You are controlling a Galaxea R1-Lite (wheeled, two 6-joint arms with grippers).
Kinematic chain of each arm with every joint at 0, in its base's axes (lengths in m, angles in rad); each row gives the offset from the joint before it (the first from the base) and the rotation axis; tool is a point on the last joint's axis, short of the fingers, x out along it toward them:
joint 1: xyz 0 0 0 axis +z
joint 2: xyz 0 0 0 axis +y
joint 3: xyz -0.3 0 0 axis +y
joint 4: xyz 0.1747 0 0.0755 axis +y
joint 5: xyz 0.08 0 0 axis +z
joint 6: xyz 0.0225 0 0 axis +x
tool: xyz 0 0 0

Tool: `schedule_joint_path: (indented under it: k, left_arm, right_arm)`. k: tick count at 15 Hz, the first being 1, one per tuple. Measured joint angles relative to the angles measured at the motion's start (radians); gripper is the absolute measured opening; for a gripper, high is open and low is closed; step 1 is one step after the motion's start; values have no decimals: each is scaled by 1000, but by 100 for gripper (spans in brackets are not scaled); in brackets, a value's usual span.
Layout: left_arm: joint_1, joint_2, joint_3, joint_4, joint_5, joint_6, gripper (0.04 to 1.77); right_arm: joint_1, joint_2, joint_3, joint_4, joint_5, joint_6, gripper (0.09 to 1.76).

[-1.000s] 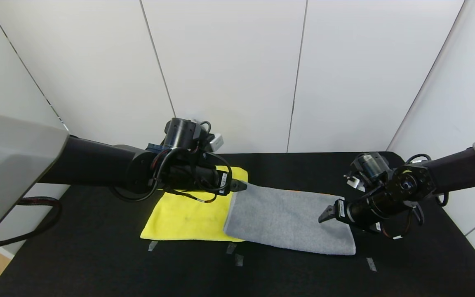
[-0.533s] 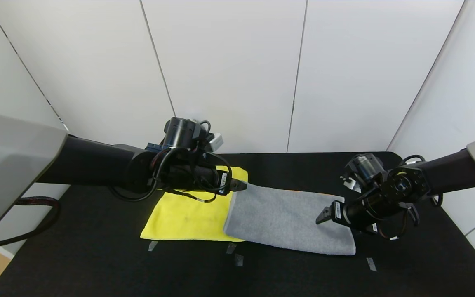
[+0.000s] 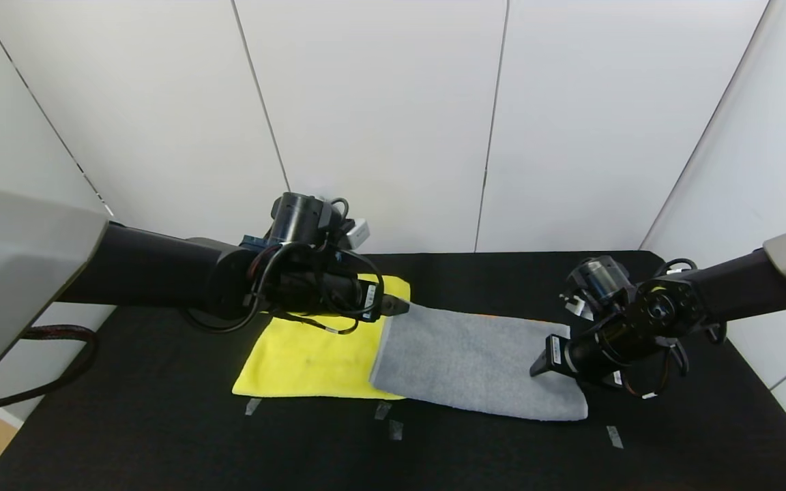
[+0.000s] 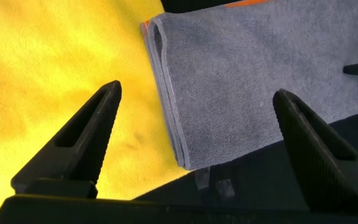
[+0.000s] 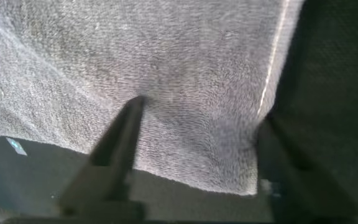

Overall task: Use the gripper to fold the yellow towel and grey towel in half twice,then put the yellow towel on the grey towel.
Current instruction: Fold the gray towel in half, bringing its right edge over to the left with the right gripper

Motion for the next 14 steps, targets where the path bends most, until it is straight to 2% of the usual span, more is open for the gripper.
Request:
schedule_joint_path:
  k: [3, 4, 5, 14]
  left_arm:
    - [0, 0, 0, 0, 0, 0, 172]
    - [1, 0, 0, 0, 0, 0, 172]
    - [1, 0, 0, 0, 0, 0, 172]
    - [1, 0, 0, 0, 0, 0, 172]
  right_arm:
    - [-1, 0, -1, 0, 0, 1, 77]
    - [-1, 0, -1, 0, -1, 1, 49]
    - [-1, 0, -1, 0, 0, 3, 13]
    - [-20, -20, -3, 1, 1, 14, 14]
